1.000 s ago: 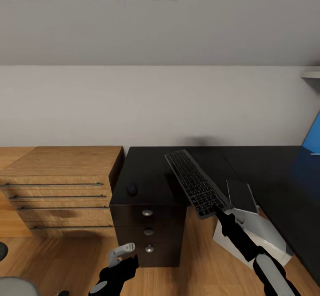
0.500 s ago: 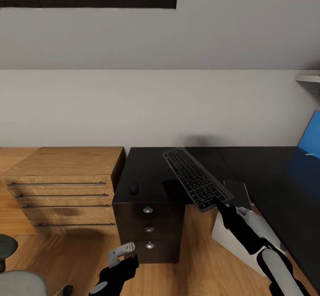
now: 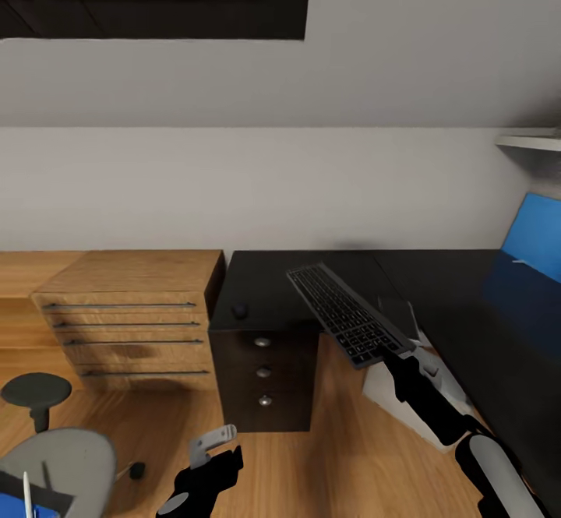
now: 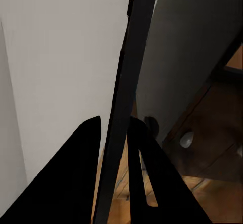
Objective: In the bedroom, organize the workspace by keeping the computer under the desk, ensuring the monitor is on the desk, placing the keyboard on the desk next to the monitor, placing the mouse on the desk next to the keyboard, moving the folder from the swivel chair onto the desk next to the mouse, stacking the notebook on top of the folder with the pen on top of the notebook, and positioning the swivel chair next to the desk.
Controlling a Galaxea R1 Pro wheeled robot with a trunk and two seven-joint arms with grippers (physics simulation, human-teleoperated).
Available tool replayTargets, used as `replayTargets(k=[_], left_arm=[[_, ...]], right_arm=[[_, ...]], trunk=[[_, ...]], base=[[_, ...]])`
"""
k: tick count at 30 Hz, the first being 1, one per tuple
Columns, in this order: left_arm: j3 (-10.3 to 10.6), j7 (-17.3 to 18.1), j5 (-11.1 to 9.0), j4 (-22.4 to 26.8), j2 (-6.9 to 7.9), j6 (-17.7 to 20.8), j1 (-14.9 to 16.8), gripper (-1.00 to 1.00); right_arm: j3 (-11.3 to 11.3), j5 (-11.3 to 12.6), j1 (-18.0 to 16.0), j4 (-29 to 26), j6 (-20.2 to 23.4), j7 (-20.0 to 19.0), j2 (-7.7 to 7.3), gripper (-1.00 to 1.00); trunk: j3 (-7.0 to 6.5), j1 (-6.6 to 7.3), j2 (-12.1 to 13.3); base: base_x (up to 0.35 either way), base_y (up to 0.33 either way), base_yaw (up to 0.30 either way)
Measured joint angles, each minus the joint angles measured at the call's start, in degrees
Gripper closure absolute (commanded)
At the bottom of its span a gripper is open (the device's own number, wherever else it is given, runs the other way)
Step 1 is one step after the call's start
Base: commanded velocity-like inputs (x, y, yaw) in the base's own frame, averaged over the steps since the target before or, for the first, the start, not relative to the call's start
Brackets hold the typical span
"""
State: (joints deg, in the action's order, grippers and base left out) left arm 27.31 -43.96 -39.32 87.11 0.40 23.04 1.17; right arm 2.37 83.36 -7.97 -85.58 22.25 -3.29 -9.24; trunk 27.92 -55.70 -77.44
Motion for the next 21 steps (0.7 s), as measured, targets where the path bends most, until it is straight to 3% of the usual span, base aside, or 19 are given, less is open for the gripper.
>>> replayTargets(k=[11, 21], left_arm=[[0.00, 0.17, -0.17, 0.00, 0.00, -0.09, -0.01, -1.00], [0.03, 0.20, -0.14, -0.01, 0.00, -0.09, 0.00, -1.00]], right_arm=[[0.97, 0.42, 0.00, 0.65, -0.22, 0.28, -0.09, 1.00], [1.14, 0.51, 0.01, 0.80, -0.35, 0.29, -0.09, 1.00]], trunk=[[-1.98, 2.42, 4.41], [-3.77, 4.61, 8.43]], base=[[-0.340, 0.000, -0.006], [-0.340, -0.049, -0.224]])
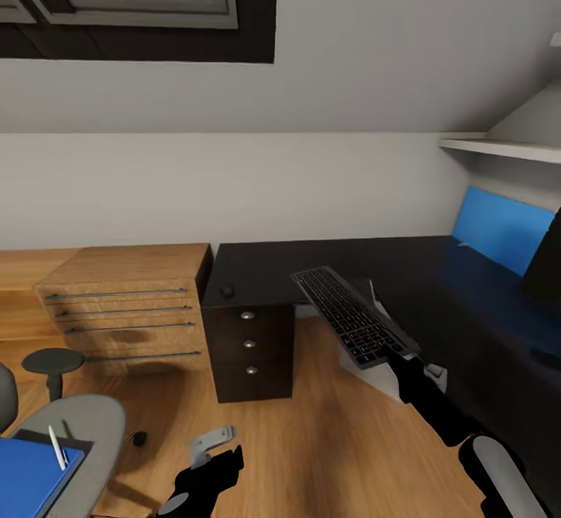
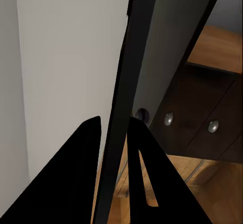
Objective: In the bedroom, organize the workspace by keeping the computer under the desk, ensuring the monitor is on the desk, placing the keyboard on the desk next to the monitor, placing the mouse on the desk next to the keyboard, moving the folder from the swivel chair onto the desk next to the mouse, stacking the notebook on top of the folder with the pen on top of the notebook, and positioning the swivel chair next to the desk.
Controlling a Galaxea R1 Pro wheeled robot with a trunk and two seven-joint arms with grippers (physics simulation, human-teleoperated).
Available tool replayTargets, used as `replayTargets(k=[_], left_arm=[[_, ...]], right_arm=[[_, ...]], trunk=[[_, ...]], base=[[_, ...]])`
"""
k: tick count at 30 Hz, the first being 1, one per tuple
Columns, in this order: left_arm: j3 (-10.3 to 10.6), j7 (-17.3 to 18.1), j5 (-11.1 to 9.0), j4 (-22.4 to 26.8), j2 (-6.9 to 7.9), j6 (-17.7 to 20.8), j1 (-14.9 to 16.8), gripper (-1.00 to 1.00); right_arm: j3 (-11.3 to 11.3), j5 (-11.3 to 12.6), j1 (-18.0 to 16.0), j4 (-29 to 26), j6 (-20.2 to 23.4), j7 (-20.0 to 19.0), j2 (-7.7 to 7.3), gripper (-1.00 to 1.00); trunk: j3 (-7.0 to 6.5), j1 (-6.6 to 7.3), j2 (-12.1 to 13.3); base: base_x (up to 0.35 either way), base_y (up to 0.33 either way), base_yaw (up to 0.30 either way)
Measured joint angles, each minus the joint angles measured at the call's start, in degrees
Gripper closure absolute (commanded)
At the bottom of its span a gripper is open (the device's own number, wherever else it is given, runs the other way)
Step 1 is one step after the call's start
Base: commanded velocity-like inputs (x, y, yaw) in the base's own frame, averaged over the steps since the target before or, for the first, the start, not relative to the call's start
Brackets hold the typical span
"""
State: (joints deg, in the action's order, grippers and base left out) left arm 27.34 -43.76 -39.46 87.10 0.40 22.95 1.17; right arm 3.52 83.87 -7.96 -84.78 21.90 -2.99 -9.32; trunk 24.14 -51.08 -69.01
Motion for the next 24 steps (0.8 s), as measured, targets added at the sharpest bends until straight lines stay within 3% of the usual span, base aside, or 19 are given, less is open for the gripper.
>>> replayTargets(k=[11, 24], left_arm=[[0.20, -0.06, 0.04, 0.00, 0.00, 0.00, 0.00, -1.00], [0.33, -0.16, 0.04, 0.04, -0.08, 0.07, 0.00, -1.00]], right_arm=[[1.59, 0.08, 0.00, 0.11, 0.21, 0.01, 0.00, 1.00], [1.94, 0.03, 0.02, 1.21, 0.57, -0.12, 0.09, 1.00]], trunk=[[-1.98, 2.42, 4.41], [-4.31, 5.28, 9.63]], base=[[-0.311, -0.197, -0.253], [-0.246, -0.233, -0.023]])
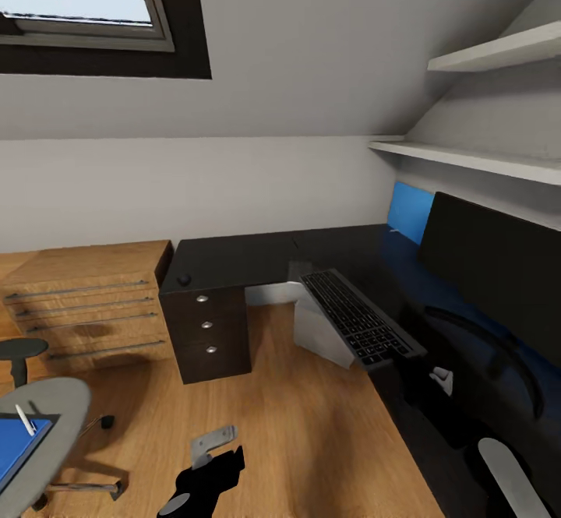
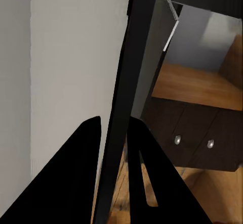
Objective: In the bedroom, organize the workspace by keeping the computer under the desk, ensuring the monitor is on the desk, placing the keyboard on the desk next to the monitor, placing the mouse on the desk next to the keyboard, moving the folder from the swivel chair onto the desk next to the mouse, stacking the notebook on top of the folder with the pen on top of the notebook, and positioning the swivel chair next to the desk.
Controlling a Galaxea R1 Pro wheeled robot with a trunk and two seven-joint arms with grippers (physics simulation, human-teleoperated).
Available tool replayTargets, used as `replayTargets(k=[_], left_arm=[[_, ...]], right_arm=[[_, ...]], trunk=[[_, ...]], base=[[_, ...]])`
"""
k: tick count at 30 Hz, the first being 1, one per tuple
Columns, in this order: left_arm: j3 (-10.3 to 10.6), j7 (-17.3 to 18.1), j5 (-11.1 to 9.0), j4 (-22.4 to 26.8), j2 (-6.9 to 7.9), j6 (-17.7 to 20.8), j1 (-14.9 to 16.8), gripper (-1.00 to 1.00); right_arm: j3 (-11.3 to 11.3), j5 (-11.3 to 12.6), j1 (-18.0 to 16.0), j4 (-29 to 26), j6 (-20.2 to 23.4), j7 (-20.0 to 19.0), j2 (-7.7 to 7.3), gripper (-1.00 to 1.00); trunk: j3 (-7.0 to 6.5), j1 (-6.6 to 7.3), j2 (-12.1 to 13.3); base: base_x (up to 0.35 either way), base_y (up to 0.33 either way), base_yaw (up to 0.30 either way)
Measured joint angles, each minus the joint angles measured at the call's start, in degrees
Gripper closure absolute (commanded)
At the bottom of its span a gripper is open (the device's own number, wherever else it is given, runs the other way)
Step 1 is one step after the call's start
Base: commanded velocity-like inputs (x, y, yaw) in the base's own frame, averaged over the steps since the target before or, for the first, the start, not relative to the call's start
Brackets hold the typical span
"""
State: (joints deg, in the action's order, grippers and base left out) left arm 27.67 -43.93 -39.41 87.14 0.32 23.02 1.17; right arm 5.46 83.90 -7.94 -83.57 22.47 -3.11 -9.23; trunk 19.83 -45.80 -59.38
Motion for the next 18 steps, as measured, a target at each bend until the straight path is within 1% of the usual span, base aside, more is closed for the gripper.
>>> replayTargets(k=[1, 3, 7, 8, 11, 18], left_arm=[[0.00, 0.30, -0.29, -0.31, 0.00, 0.01, 0.00, -1.00], [0.05, 0.09, 0.13, -0.17, -0.31, -0.06, 0.01, -1.00], [0.05, 0.03, 0.24, 0.20, -0.39, -0.06, 0.01, -1.00], [0.04, -0.13, 0.39, 0.53, -0.49, -0.06, 0.00, -1.00], [0.05, -0.21, 0.46, 0.94, -0.27, -0.10, 0.01, -1.00], [0.09, -0.39, 0.50, 1.18, -0.09, -0.10, 0.00, -1.00]], right_arm=[[-0.07, -0.45, -0.33, 0.33, -0.34, -0.18, 0.31, 1.00], [-0.03, -1.45, -0.52, 0.96, -0.99, -0.48, 0.95, 1.00], [-0.04, -4.08, -0.43, 2.30, -2.29, -0.35, 2.24, 1.00], [-0.03, -4.16, -0.32, 2.66, -2.63, -0.04, 2.16, 1.00], [-0.03, -4.15, -0.14, 3.65, -1.65, 0.14, 1.93, 1.00], [-0.02, -4.08, -0.02, 5.88, 0.60, 0.24, 1.77, 1.00]], trunk=[[0.00, 0.03, -0.01], [0.00, 0.03, -0.01], [0.00, 0.02, 0.00], [0.00, 0.02, -0.01], [0.00, 0.01, 0.00], [0.00, 0.00, 0.00]], base=[[0.000, 0.000, 0.000], [0.000, 0.000, 0.000], [-0.005, -0.005, 0.000], [-0.042, -0.046, 0.000], [-0.134, -0.135, 0.000], [-0.224, -0.220, 0.000]])
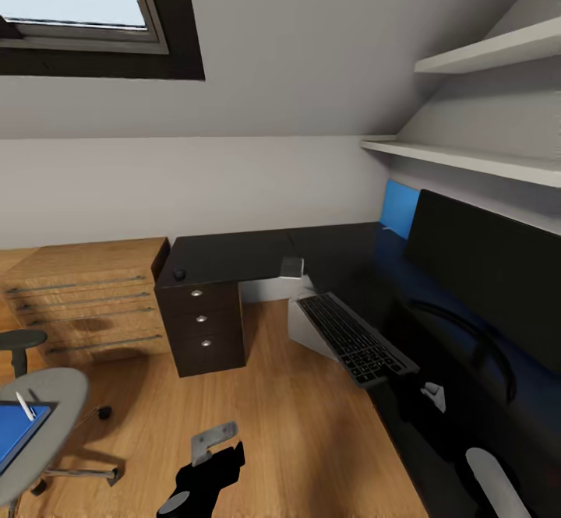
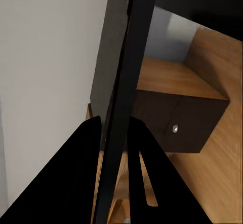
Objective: In the bedroom, organize the workspace by keeping the computer under the desk, ensuring the monitor is on the desk, placing the keyboard on the desk next to the monitor, placing the mouse on the desk next to the keyboard, moving the folder from the swivel chair onto the desk next to the mouse, stacking the notebook on top of the folder with the pen on top of the notebook, and positioning the swivel chair next to the desk.
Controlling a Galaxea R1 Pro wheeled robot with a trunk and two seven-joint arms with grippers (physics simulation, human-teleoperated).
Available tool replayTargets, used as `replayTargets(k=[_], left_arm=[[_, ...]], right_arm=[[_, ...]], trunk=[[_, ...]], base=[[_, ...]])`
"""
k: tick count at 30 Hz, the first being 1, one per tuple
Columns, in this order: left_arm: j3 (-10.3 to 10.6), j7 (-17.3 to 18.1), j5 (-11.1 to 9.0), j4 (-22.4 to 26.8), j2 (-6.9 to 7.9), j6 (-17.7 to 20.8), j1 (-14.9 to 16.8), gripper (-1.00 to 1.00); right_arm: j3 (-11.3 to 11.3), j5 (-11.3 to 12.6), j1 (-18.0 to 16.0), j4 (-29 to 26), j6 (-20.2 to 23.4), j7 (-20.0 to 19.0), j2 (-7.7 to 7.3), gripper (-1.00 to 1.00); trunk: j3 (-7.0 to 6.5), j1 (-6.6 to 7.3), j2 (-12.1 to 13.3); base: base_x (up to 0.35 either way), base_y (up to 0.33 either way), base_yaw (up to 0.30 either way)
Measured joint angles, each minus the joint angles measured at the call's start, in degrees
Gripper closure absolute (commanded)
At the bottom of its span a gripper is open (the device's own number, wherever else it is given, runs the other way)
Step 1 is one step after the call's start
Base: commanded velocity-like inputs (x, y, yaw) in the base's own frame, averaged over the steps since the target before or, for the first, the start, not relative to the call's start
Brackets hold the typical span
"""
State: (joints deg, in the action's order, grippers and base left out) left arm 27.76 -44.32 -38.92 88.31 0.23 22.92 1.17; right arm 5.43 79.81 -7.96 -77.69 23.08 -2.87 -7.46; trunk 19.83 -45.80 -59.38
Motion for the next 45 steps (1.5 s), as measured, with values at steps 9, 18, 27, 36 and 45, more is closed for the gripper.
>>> replayTargets(k=[9, 18, 27, 36, 45], left_arm=[[0.01, 0.00, 0.00, 0.02, 0.01, 0.00, 0.00, -1.00], [0.59, 0.19, 0.01, 0.02, 0.01, -0.06, 0.00, -1.00], [0.76, 0.28, 0.00, 0.02, 0.01, 0.00, -0.01, -1.00], [3.46, 0.32, 0.10, -0.15, 0.09, 0.02, -0.01, -1.00], [3.21, 0.37, 0.09, -0.33, 0.11, 0.02, -0.01, -1.00]], right_arm=[[0.10, 0.69, 0.00, 0.06, 0.10, 0.14, 0.02, 1.00], [0.11, 1.61, 0.00, 0.05, -0.13, -0.28, 0.18, 1.00], [0.03, 4.03, 0.00, -0.05, -0.10, -0.84, 0.42, 1.00], [0.05, 4.16, 0.00, 0.18, -0.06, -0.76, 0.43, 1.00], [0.16, 4.22, 0.00, 0.31, -0.19, -1.09, 0.50, 1.00]], trunk=[[0.00, 0.00, 0.00], [0.00, 0.03, -0.01], [0.00, 0.04, -0.01], [0.00, 0.03, -0.01], [0.00, 0.01, 0.00]], base=[[-0.225, -0.256, 0.000], [-0.010, -0.209, 0.000], [0.165, -0.120, 0.000], [0.096, -0.216, 0.000], [-0.043, -0.024, 0.000]])
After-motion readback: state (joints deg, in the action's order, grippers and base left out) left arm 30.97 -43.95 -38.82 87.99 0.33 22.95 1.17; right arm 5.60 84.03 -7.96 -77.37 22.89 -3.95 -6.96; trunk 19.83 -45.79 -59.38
